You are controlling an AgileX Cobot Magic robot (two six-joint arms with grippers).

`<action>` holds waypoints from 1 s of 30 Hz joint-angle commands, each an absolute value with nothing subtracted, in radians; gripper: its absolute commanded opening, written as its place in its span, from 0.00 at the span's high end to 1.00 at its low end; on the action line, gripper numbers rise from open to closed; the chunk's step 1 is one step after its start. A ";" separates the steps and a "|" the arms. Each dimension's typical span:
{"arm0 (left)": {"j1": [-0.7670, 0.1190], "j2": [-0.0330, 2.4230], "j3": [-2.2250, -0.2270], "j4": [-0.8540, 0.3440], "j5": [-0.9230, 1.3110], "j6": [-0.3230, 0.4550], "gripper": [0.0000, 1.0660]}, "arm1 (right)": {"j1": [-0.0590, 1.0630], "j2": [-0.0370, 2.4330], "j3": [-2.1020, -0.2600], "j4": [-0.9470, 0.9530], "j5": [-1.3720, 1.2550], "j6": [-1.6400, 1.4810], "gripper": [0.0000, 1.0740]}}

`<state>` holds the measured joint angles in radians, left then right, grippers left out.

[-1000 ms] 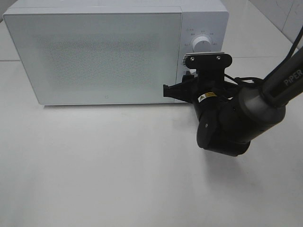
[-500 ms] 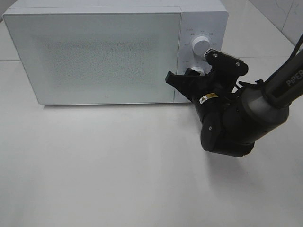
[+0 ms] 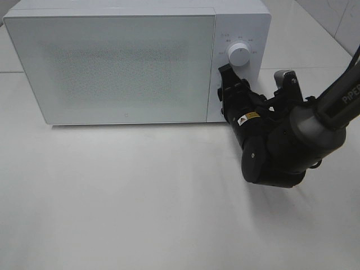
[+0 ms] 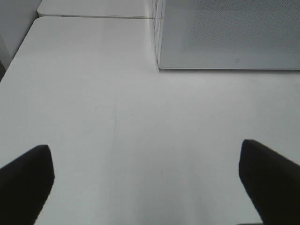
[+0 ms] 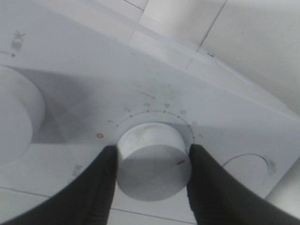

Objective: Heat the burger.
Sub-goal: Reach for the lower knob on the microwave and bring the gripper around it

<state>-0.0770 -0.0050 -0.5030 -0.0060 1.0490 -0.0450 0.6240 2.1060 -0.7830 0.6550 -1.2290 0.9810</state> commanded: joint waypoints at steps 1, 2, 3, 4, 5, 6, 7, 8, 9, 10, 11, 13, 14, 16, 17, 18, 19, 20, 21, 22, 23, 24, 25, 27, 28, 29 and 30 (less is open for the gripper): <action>-0.075 -0.025 -0.500 -0.009 1.036 -0.048 0.06 | 0.632 2.099 -0.821 0.469 -1.242 1.091 1.00; -0.075 -0.025 -0.500 -0.009 1.036 -0.048 0.06 | 0.632 2.099 -0.821 0.469 -1.244 1.154 1.00; -0.075 -0.025 -0.500 -0.009 1.036 -0.048 0.06 | 0.632 2.099 -0.821 0.469 -1.244 1.180 1.00; -0.075 -0.025 -0.500 -0.009 1.036 -0.048 0.06 | 0.632 2.099 -0.821 0.469 -1.244 1.180 1.00; -0.075 -0.025 -0.500 -0.009 1.036 -0.048 0.06 | 0.632 2.099 -0.821 0.468 -1.244 1.245 1.00; -0.075 -0.025 -0.500 -0.009 1.036 -0.048 0.06 | 0.632 2.099 -0.821 0.468 -1.252 1.310 1.00; -0.075 -0.025 -0.500 -0.009 1.036 -0.048 0.06 | 0.632 2.099 -0.821 0.468 -1.252 1.310 1.00; -0.075 -0.025 -0.500 -0.009 1.036 -0.048 0.06 | 0.632 2.099 -0.821 0.468 -1.256 1.338 1.00; -0.075 -0.025 -0.500 -0.009 1.036 -0.048 0.06 | 0.632 2.099 -0.821 0.468 -1.256 1.338 1.00; -0.075 -0.025 -0.500 -0.009 1.036 -0.048 0.06 | 0.632 2.099 -0.821 0.468 -1.264 1.411 1.00; -0.075 -0.025 -0.500 -0.009 1.036 -0.048 0.06 | 0.632 2.099 -0.821 0.468 -1.264 1.442 1.00; -0.075 -0.025 -0.500 -0.009 1.036 -0.048 0.06 | 0.632 2.099 -0.821 0.468 -1.264 1.515 1.00; -0.075 -0.025 -0.500 -0.009 1.036 -0.048 0.06 | 0.632 2.099 -0.821 0.468 -1.264 1.561 1.00; -0.075 -0.025 -0.500 -0.009 1.036 -0.048 0.06 | 0.632 2.099 -0.821 0.468 -1.264 1.572 1.00; -0.075 -0.025 -0.500 -0.009 1.036 -0.048 0.06 | 0.632 2.099 -0.821 0.468 -1.264 1.579 1.00; -0.075 -0.025 -0.500 -0.009 1.036 -0.048 0.06 | 0.632 2.099 -0.821 0.468 -1.264 1.579 1.00; -0.075 -0.025 -0.500 -0.009 1.036 -0.048 0.06 | 0.632 2.099 -0.821 0.468 -1.264 1.579 1.00; -0.075 -0.025 -0.500 -0.009 1.036 -0.048 0.06 | 0.632 2.099 -0.821 0.468 -1.264 1.579 1.00; -0.075 -0.025 -0.500 -0.009 1.036 -0.048 0.06 | 0.632 2.099 -0.821 0.468 -1.264 1.582 1.00; -0.075 -0.025 -0.500 -0.009 1.036 -0.048 0.06 | 0.632 2.099 -0.821 0.468 -1.263 1.591 1.00; -0.075 -0.025 -0.500 -0.009 1.036 -0.048 0.06 | 0.632 2.099 -0.821 0.468 -1.263 1.591 1.00; -0.075 -0.025 -0.500 -0.009 1.036 -0.048 0.06 | 0.632 2.099 -0.821 0.468 -1.263 1.599 1.00; -0.075 -0.025 -0.500 -0.009 1.036 -0.048 0.06 | 0.632 2.099 -0.821 0.469 -1.263 1.602 1.00; -0.075 -0.025 -0.500 -0.009 1.036 -0.048 0.06 | 0.632 2.099 -0.821 0.469 -1.263 1.598 0.99; -0.075 -0.025 -0.500 -0.009 1.036 -0.048 0.06 | 0.632 2.099 -0.821 0.472 -1.263 1.591 0.99; -0.075 -0.025 -0.500 -0.009 1.036 -0.048 0.06 | 0.632 2.099 -0.821 0.472 -1.263 1.591 0.99; -0.075 -0.025 -0.500 -0.009 1.036 -0.048 0.06 | 0.632 2.099 -0.821 0.473 -1.263 1.591 0.99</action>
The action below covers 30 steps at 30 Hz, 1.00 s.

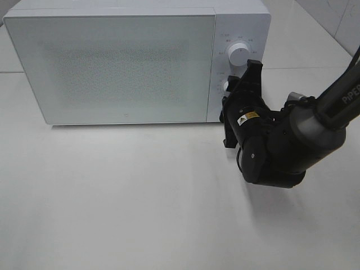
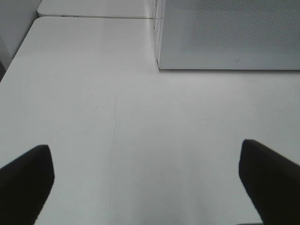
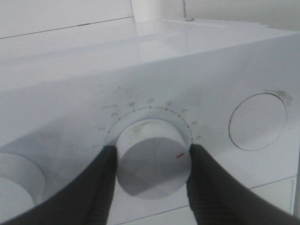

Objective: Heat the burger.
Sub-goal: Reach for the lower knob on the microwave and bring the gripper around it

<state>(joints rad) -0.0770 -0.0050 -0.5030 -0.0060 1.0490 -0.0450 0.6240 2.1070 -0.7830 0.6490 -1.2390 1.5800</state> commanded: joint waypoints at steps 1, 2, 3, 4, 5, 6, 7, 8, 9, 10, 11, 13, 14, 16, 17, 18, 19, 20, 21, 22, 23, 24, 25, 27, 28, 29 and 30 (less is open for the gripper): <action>-0.075 -0.025 -0.500 -0.009 1.036 -0.048 0.06 | 0.632 2.099 -0.821 0.473 -1.263 1.593 0.99; -0.075 -0.025 -0.500 -0.009 1.036 -0.048 0.06 | 0.632 2.099 -0.821 0.473 -1.263 1.593 0.99; -0.075 -0.025 -0.500 -0.009 1.036 -0.048 0.06 | 0.632 2.099 -0.821 0.474 -1.263 1.592 0.98; -0.075 -0.025 -0.500 -0.009 1.036 -0.048 0.06 | 0.632 2.099 -0.821 0.479 -1.263 1.600 0.98; -0.075 -0.025 -0.500 -0.009 1.036 -0.048 0.06 | 0.632 2.099 -0.821 0.479 -1.263 1.600 0.98; -0.075 -0.025 -0.500 -0.009 1.036 -0.048 0.06 | 0.632 2.099 -0.821 0.481 -1.263 1.609 0.98; -0.075 -0.025 -0.500 -0.009 1.036 -0.048 0.06 | 0.632 2.099 -0.821 0.481 -1.263 1.620 0.98; -0.075 -0.025 -0.500 -0.009 1.036 -0.048 0.06 | 0.632 2.099 -0.821 0.481 -1.263 1.620 0.98; -0.075 -0.025 -0.500 -0.009 1.036 -0.048 0.06 | 0.632 2.099 -0.821 0.484 -1.263 1.651 0.98; -0.075 -0.025 -0.500 -0.009 1.036 -0.048 0.06 | 0.632 2.099 -0.821 0.484 -1.263 1.651 0.98; -0.075 -0.025 -0.500 -0.009 1.036 -0.048 0.06 | 0.632 2.099 -0.821 0.486 -1.263 1.664 0.98; -0.075 -0.025 -0.500 -0.009 1.036 -0.048 0.06 | 0.632 2.099 -0.821 0.488 -1.263 1.694 0.98; -0.075 -0.025 -0.500 -0.009 1.036 -0.048 0.06 | 0.632 2.099 -0.821 0.488 -1.263 1.706 0.98; -0.075 -0.025 -0.500 -0.009 1.036 -0.048 0.06 | 0.632 2.099 -0.821 0.488 -1.263 1.727 0.97; -0.075 -0.025 -0.500 -0.009 1.036 -0.048 0.06 | 0.632 2.099 -0.821 0.488 -1.263 1.722 0.97; -0.075 -0.025 -0.500 -0.009 1.036 -0.048 0.06 | 0.632 2.099 -0.821 0.489 -1.263 1.714 0.97; -0.075 -0.025 -0.500 -0.009 1.036 -0.048 0.06 | 0.632 2.099 -0.821 0.489 -1.263 1.714 0.97; -0.075 -0.025 -0.500 -0.009 1.036 -0.048 0.06 | 0.632 2.099 -0.821 0.490 -1.263 1.702 0.97; -0.075 -0.025 -0.500 -0.009 1.036 -0.048 0.06 | 0.632 2.099 -0.821 0.491 -1.263 1.699 0.97; -0.075 -0.025 -0.500 -0.009 1.036 -0.048 0.06 | 0.632 2.099 -0.821 0.491 -1.263 1.699 0.97; -0.075 -0.025 -0.500 -0.009 1.036 -0.048 0.06 | 0.632 2.099 -0.821 0.497 -1.263 1.686 0.96; -0.075 -0.025 -0.500 -0.009 1.036 -0.048 0.06 | 0.632 2.099 -0.821 0.497 -1.263 1.686 0.96; -0.075 -0.025 -0.500 -0.009 1.036 -0.048 0.06 | 0.632 2.099 -0.821 0.500 -1.263 1.677 0.96; -0.075 -0.025 -0.500 -0.009 1.036 -0.048 0.06 | 0.632 2.099 -0.821 0.504 -1.263 1.677 0.96; -0.075 -0.025 -0.500 -0.009 1.036 -0.048 0.06 | 0.632 2.099 -0.821 0.508 -1.260 1.677 0.94; -0.075 -0.025 -0.500 -0.009 1.036 -0.048 0.06 | 0.632 2.099 -0.821 0.508 -1.260 1.677 0.94; -0.075 -0.025 -0.500 -0.009 1.036 -0.048 0.06 | 0.632 2.099 -0.821 0.508 -1.255 1.677 0.93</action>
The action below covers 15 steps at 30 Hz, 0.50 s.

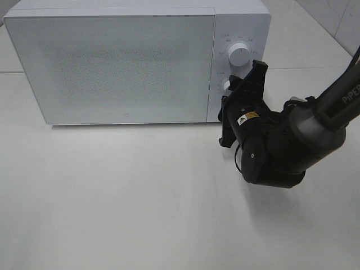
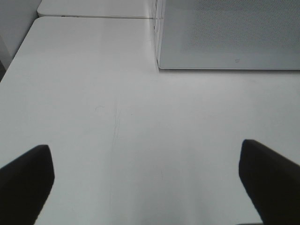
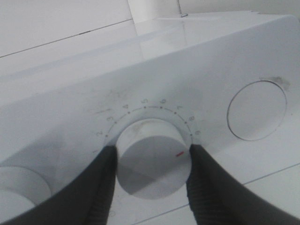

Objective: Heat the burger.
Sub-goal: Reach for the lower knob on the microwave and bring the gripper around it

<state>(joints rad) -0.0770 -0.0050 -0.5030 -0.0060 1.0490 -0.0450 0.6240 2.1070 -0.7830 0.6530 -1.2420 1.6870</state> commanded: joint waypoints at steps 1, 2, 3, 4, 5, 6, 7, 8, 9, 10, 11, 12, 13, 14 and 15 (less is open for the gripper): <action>-0.075 -0.025 -0.500 -0.009 1.036 -0.048 0.06 | 0.632 2.099 -0.821 0.521 -1.251 1.675 0.90; -0.075 -0.025 -0.500 -0.009 1.036 -0.048 0.06 | 0.632 2.099 -0.821 0.521 -1.251 1.675 0.90; -0.075 -0.025 -0.500 -0.009 1.036 -0.048 0.06 | 0.632 2.099 -0.821 0.532 -1.252 1.669 0.86; -0.075 -0.025 -0.500 -0.009 1.036 -0.048 0.06 | 0.632 2.099 -0.821 0.535 -1.252 1.669 0.84; -0.075 -0.025 -0.500 -0.009 1.036 -0.048 0.06 | 0.632 2.099 -0.821 0.535 -1.252 1.669 0.84; -0.075 -0.025 -0.500 -0.009 1.036 -0.048 0.06 | 0.632 2.099 -0.821 0.547 -1.253 1.669 0.79; -0.075 -0.025 -0.500 -0.009 1.036 -0.048 0.06 | 0.632 2.099 -0.821 0.547 -1.253 1.669 0.79; -0.075 -0.025 -0.500 -0.009 1.036 -0.048 0.06 | 0.632 2.099 -0.821 0.560 -1.252 1.667 0.73; -0.075 -0.025 -0.500 -0.009 1.036 -0.048 0.06 | 0.632 2.099 -0.821 0.563 -1.251 1.661 0.71; -0.075 -0.025 -0.500 -0.009 1.036 -0.048 0.06 | 0.632 2.099 -0.821 0.563 -1.251 1.661 0.71; -0.075 -0.025 -0.500 -0.009 1.036 -0.048 0.06 | 0.632 2.096 -0.820 0.567 -1.250 1.654 0.66; -0.075 -0.025 -0.500 -0.009 1.036 -0.048 0.06 | 0.632 2.095 -0.817 0.567 -1.253 1.652 0.64; -0.075 -0.025 -0.500 -0.009 1.036 -0.048 0.06 | 0.632 2.095 -0.817 0.567 -1.253 1.652 0.64; -0.075 -0.025 -0.500 -0.009 1.036 -0.048 0.06 | 0.632 2.093 -0.809 0.583 -1.254 1.651 0.61; -0.075 -0.025 -0.500 -0.009 1.036 -0.048 0.06 | 0.632 2.093 -0.798 0.589 -1.248 1.649 0.59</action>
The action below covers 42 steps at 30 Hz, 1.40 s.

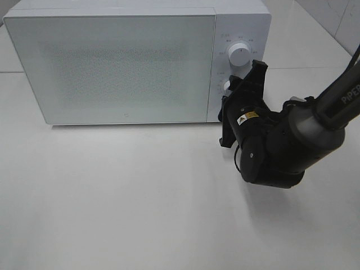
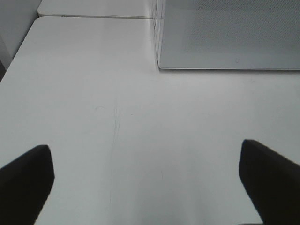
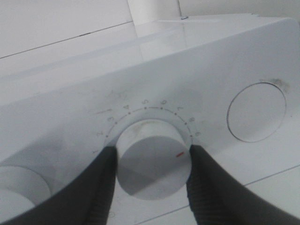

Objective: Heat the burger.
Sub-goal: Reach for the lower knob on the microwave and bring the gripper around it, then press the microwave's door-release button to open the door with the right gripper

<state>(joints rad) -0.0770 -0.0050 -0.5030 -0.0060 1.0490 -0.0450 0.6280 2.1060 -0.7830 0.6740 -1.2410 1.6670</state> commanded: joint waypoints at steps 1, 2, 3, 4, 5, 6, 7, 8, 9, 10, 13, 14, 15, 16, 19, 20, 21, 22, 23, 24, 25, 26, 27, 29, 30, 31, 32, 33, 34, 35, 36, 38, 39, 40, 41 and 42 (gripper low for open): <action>-0.075 -0.025 -0.500 -0.009 1.036 -0.048 0.06 | 0.632 2.093 -0.798 0.589 -1.248 1.649 0.59; -0.075 -0.025 -0.500 -0.009 1.036 -0.048 0.06 | 0.632 2.093 -0.793 0.588 -1.248 1.644 0.58; -0.075 -0.025 -0.500 -0.009 1.036 -0.048 0.06 | 0.632 2.093 -0.793 0.588 -1.248 1.644 0.58; -0.075 -0.025 -0.500 -0.009 1.036 -0.048 0.06 | 0.633 2.093 -0.788 0.584 -1.246 1.630 0.55; -0.075 -0.025 -0.500 -0.009 1.036 -0.048 0.06 | 0.634 2.089 -0.781 0.584 -1.248 1.620 0.50; -0.075 -0.025 -0.500 -0.009 1.036 -0.048 0.06 | 0.634 2.089 -0.781 0.584 -1.248 1.620 0.50; -0.075 -0.025 -0.500 -0.009 1.036 -0.048 0.06 | 0.634 2.086 -0.776 0.584 -1.246 1.617 0.48; -0.075 -0.025 -0.500 -0.009 1.036 -0.048 0.06 | 0.634 2.081 -0.768 0.584 -1.249 1.602 0.42; -0.075 -0.025 -0.500 -0.009 1.036 -0.048 0.06 | 0.634 2.081 -0.768 0.584 -1.249 1.602 0.42; -0.075 -0.025 -0.500 -0.009 1.036 -0.048 0.06 | 0.634 2.075 -0.762 0.583 -1.243 1.597 0.39; -0.075 -0.025 -0.500 -0.009 1.036 -0.048 0.06 | 0.634 2.059 -0.738 0.581 -1.237 1.572 0.35; -0.075 -0.025 -0.500 -0.009 1.036 -0.048 0.06 | 0.634 2.059 -0.738 0.581 -1.237 1.572 0.35; -0.075 -0.025 -0.500 -0.009 1.036 -0.049 0.06 | 0.634 2.044 -0.720 0.577 -1.233 1.556 0.35; -0.075 -0.025 -0.500 -0.009 1.036 -0.048 0.06 | 0.634 2.027 -0.700 0.572 -1.215 1.534 0.35; -0.075 -0.025 -0.500 -0.009 1.036 -0.048 0.06 | 0.634 2.001 -0.659 0.554 -1.184 1.509 0.35; -0.075 -0.025 -0.500 -0.009 1.036 -0.048 0.06 | 0.634 2.001 -0.659 0.554 -1.184 1.509 0.35; -0.075 -0.025 -0.500 -0.009 1.036 -0.048 0.06 | 0.634 1.989 -0.645 0.547 -1.176 1.497 0.35; -0.075 -0.025 -0.500 -0.009 1.036 -0.048 0.06 | 0.634 1.989 -0.645 0.547 -1.176 1.497 0.35; -0.075 -0.025 -0.500 -0.009 1.036 -0.049 0.06 | 0.634 1.966 -0.620 0.530 -1.153 1.463 0.35; -0.075 -0.025 -0.500 -0.009 1.036 -0.049 0.06 | 0.634 1.937 -0.598 0.514 -1.127 1.423 0.35; -0.075 -0.025 -0.500 -0.009 1.036 -0.049 0.06 | 0.634 1.937 -0.598 0.514 -1.127 1.423 0.35; -0.075 -0.025 -0.500 -0.009 1.036 -0.049 0.06 | 0.634 1.924 -0.586 0.508 -1.115 1.402 0.35; -0.075 -0.025 -0.500 -0.009 1.036 -0.049 0.06 | 0.634 1.890 -0.568 0.496 -1.078 1.335 0.35; -0.075 -0.025 -0.500 -0.009 1.036 -0.049 0.06 | 0.634 1.871 -0.563 0.495 -1.057 1.292 0.35; -0.075 -0.025 -0.500 -0.009 1.036 -0.049 0.06 | 0.633 1.836 -0.560 0.476 -0.987 1.192 0.35; -0.075 -0.025 -0.500 -0.009 1.036 -0.049 0.06 | 0.633 1.836 -0.560 0.476 -0.987 1.192 0.35; -0.075 -0.025 -0.500 -0.009 1.036 -0.049 0.06 | 0.632 1.815 -0.560 0.464 -0.946 1.150 0.35; -0.075 -0.025 -0.500 -0.009 1.036 -0.049 0.06 | 0.632 1.775 -0.562 0.447 -0.871 1.047 0.35; -0.075 -0.025 -0.500 -0.009 1.036 -0.049 0.06 | 0.632 1.775 -0.562 0.447 -0.871 1.047 0.35; -0.075 -0.025 -0.500 -0.009 1.036 -0.049 0.06 | 0.632 1.754 -0.562 0.447 -0.831 0.992 0.35; -0.075 -0.025 -0.500 -0.009 1.036 -0.049 0.06 | 0.632 1.717 -0.562 0.448 -0.752 0.877 0.36; -0.075 -0.025 -0.500 -0.009 1.036 -0.049 0.06 | 0.632 1.699 -0.562 0.452 -0.709 0.817 0.36; -0.075 -0.025 -0.500 -0.009 1.036 -0.049 0.06 | 0.631 1.672 -0.565 0.457 -0.633 0.706 0.36; -0.075 -0.025 -0.500 -0.009 1.036 -0.049 0.06 | 0.631 1.672 -0.565 0.457 -0.633 0.706 0.36; -0.075 -0.025 -0.500 -0.009 1.036 -0.049 0.06 | 0.617 1.649 -0.576 0.454 -0.523 0.596 0.36; -0.075 -0.025 -0.500 -0.009 1.036 -0.049 0.06 | 0.617 1.649 -0.576 0.454 -0.523 0.596 0.36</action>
<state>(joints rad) -0.0770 -0.0050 -0.5030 -0.0060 1.0490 -0.0450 0.6270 1.6730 -0.5630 0.4600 -0.6200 0.7060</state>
